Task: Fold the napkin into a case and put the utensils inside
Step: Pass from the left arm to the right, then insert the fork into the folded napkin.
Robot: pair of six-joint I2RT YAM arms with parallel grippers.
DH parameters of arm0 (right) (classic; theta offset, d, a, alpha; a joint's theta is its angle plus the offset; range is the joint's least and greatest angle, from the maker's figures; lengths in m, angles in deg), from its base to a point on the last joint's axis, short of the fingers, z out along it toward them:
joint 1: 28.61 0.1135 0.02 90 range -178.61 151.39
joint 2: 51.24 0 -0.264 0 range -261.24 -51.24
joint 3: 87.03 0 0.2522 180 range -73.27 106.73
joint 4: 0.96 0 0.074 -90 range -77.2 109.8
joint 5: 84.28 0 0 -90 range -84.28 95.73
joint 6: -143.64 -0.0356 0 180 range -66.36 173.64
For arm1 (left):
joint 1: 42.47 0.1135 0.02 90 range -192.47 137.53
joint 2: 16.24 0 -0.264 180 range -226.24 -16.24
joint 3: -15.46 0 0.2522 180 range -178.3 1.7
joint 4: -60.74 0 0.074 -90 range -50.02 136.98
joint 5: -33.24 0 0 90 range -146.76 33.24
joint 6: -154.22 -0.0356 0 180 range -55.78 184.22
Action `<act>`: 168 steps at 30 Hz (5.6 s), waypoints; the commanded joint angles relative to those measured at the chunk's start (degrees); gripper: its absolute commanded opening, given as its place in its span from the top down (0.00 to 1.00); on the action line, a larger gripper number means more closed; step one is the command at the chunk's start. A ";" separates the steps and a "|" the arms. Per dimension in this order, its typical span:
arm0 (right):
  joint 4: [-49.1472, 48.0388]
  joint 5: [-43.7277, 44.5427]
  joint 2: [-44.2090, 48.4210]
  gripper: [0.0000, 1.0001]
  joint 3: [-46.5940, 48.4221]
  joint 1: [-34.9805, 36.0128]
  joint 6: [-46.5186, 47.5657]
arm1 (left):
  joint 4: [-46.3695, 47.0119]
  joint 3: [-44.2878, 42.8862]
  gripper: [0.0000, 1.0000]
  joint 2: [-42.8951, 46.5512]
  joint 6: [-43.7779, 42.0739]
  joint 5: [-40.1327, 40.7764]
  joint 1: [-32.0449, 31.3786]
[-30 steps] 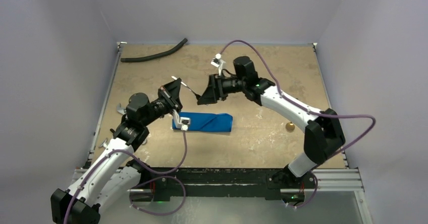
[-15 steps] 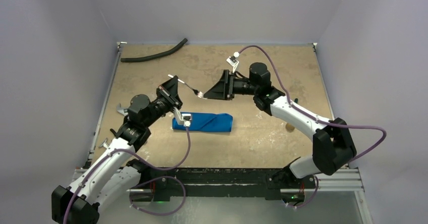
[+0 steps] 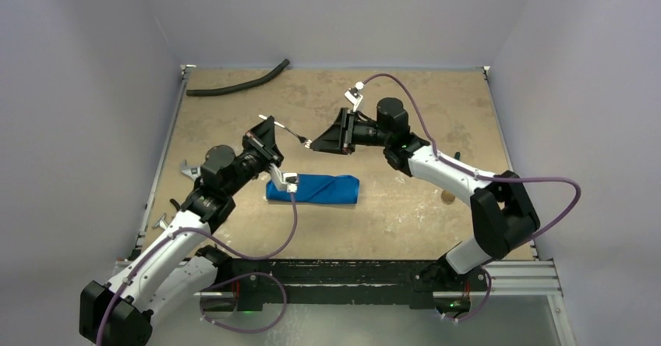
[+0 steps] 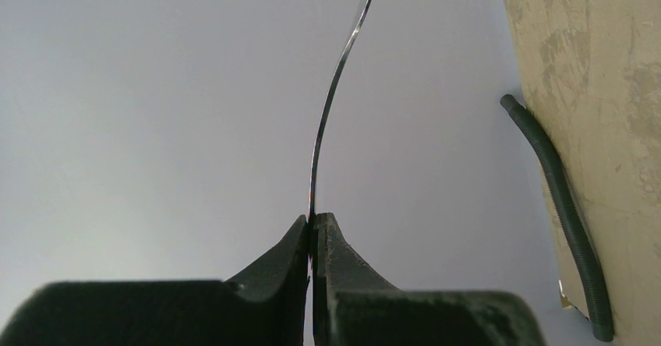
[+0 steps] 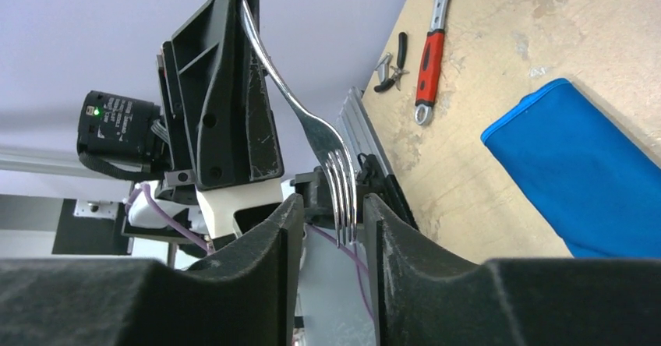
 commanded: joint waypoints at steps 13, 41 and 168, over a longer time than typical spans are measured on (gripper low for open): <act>5.11 0.18 6.45 1.00 -0.48 -5.10 4.59 | -22.44 -6.81 0.46 0.00 14.27 -1.07 -0.60; 60.33 5.65 24.26 1.00 -11.36 -12.82 33.14 | -52.99 -25.72 0.53 -38.78 76.28 -17.43 12.68; 50.30 34.34 2.14 0.25 0.48 -1.59 29.86 | -64.10 -37.43 0.77 -46.98 73.02 -13.26 11.47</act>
